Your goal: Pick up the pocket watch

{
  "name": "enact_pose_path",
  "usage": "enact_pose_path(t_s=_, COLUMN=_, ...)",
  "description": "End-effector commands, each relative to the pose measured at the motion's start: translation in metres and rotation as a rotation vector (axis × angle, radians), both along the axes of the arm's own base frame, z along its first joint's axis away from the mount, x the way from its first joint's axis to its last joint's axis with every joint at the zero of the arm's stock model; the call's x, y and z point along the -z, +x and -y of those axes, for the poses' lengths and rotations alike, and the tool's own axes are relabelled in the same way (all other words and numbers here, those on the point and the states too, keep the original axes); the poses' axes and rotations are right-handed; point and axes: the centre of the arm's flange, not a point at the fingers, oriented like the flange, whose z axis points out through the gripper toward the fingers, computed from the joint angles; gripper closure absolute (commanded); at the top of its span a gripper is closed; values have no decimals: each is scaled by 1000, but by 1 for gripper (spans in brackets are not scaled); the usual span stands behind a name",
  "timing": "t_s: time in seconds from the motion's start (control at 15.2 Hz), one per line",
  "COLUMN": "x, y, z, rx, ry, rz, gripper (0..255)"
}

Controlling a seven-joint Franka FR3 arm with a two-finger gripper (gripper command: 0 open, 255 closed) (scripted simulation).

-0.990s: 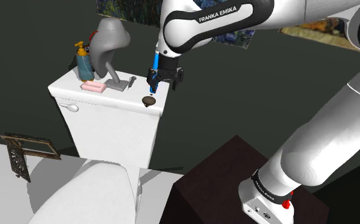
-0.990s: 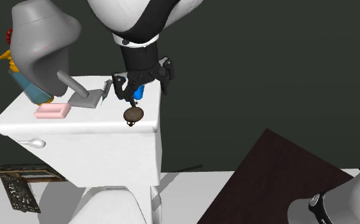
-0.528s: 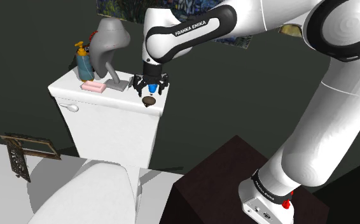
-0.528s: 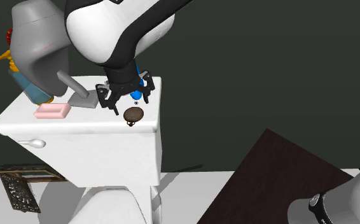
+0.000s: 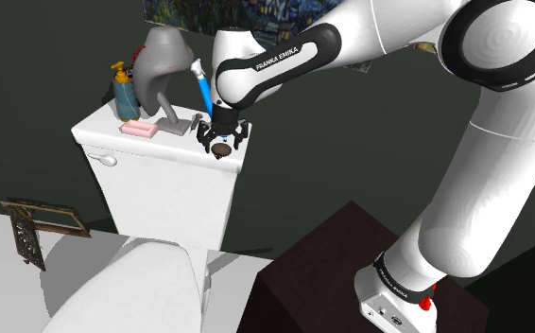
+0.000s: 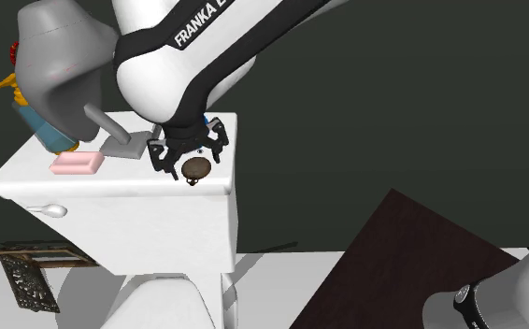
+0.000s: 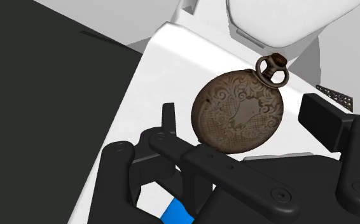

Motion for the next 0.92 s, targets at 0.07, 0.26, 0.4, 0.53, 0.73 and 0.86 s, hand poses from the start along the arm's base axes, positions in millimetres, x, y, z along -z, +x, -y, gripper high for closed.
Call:
enact_pose_path(t_s=0.07, x=1, y=0, z=0, rx=0, ry=0, rz=0, gripper=255)
enact_pose_path(t_s=0.26, x=1, y=0, z=0, rx=0, ry=0, rz=0, gripper=255)
enact_pose_path(t_s=0.4, x=1, y=0, z=0, rx=0, ry=0, rz=0, gripper=255)
enact_pose_path(t_s=0.53, x=1, y=0, z=0, rx=0, ry=0, rz=0, gripper=255)
enact_pose_path(t_s=0.73, x=-10, y=0, z=0, rx=0, ry=0, rz=0, gripper=255)
enact_pose_path(t_s=0.86, x=-20, y=0, z=0, rx=0, ry=0, rz=0, gripper=255)
